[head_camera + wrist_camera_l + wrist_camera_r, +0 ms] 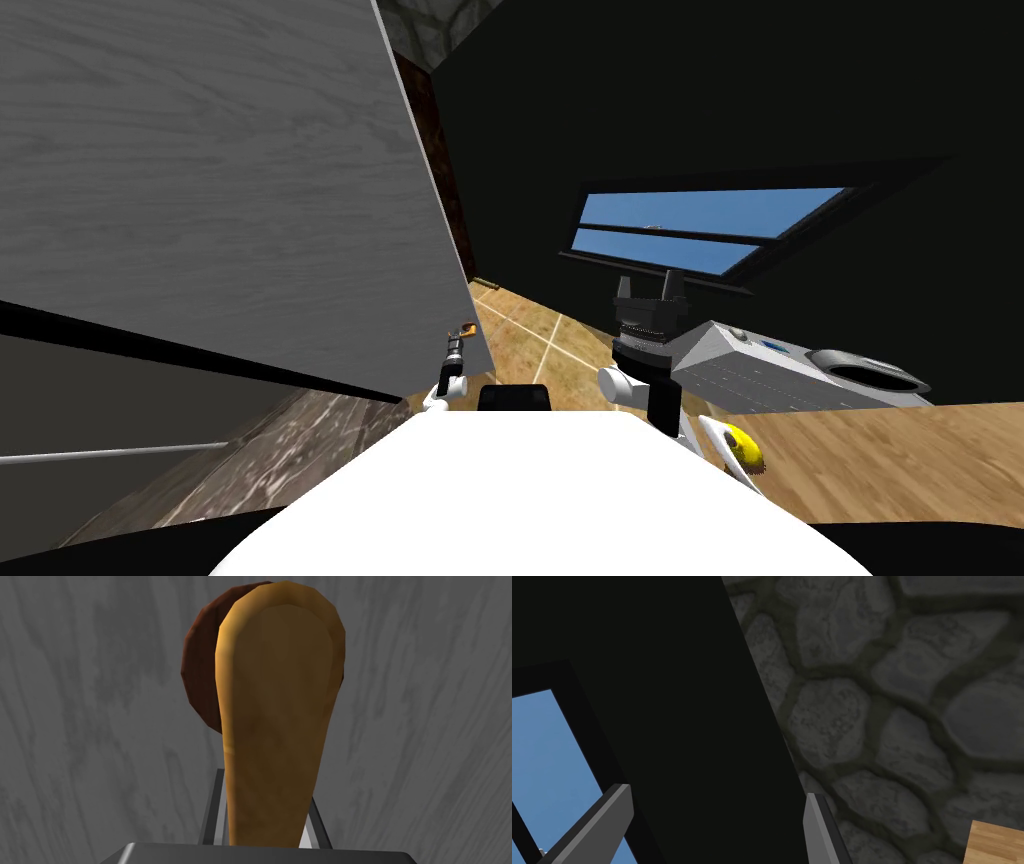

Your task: Push the door open

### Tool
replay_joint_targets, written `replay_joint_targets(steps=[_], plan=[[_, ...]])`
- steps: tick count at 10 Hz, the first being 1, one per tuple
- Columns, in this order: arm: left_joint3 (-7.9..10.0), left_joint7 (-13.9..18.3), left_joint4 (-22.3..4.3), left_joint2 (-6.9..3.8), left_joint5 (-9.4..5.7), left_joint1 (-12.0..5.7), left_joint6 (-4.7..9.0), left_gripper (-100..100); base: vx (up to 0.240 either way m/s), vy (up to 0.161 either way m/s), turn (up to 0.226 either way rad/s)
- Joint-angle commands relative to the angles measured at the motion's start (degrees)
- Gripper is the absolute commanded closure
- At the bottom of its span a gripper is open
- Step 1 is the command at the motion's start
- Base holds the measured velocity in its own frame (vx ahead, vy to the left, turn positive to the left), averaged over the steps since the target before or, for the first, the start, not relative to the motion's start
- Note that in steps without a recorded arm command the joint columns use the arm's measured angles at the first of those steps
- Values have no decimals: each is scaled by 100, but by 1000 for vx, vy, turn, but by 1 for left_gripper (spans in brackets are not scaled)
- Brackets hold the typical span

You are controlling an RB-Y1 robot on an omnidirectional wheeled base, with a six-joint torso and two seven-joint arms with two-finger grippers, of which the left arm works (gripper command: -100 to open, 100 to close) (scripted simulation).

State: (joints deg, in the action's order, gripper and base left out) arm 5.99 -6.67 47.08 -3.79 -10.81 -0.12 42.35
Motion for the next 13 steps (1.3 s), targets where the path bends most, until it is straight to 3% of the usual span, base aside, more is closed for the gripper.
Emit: replay_joint_targets(steps=[1, 10, 13], plan=[[160, -19, -25, -60, -69, -24, 56, 100, 197, -86, 76], [604, -152, -74, 173, -281, -54, 79, 100, 167, -60, 64], [774, -204, -30, 58, -373, 29, 63, 100, 129, -18, 49]])
